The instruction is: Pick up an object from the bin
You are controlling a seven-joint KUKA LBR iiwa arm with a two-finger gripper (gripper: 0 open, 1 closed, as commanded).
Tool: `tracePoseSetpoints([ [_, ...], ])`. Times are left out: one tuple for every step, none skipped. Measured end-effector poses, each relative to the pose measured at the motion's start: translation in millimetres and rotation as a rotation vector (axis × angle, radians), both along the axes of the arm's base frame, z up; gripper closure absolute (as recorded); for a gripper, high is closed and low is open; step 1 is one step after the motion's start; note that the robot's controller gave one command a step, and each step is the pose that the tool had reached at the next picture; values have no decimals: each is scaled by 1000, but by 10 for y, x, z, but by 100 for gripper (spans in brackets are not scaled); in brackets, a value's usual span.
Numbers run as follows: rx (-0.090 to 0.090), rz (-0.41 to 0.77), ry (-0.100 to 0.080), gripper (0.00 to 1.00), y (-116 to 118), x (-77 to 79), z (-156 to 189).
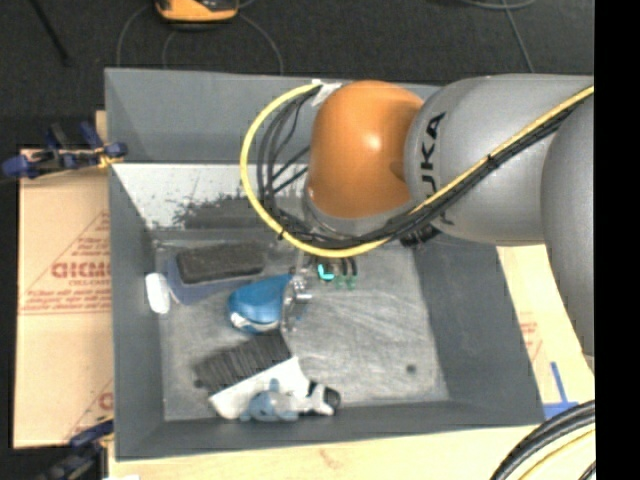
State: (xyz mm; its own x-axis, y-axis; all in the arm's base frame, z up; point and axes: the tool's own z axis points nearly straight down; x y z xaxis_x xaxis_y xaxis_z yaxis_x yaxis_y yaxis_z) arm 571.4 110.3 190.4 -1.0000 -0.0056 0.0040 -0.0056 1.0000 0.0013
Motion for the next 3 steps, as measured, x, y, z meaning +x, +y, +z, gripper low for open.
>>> tracePoseSetpoints([
  [1, -2, -7, 0, -4, 17, 40],
  [-1, 57, -14, 0, 22, 33, -455],
  [4, -49, -17, 100, 160, 116, -1116],
])
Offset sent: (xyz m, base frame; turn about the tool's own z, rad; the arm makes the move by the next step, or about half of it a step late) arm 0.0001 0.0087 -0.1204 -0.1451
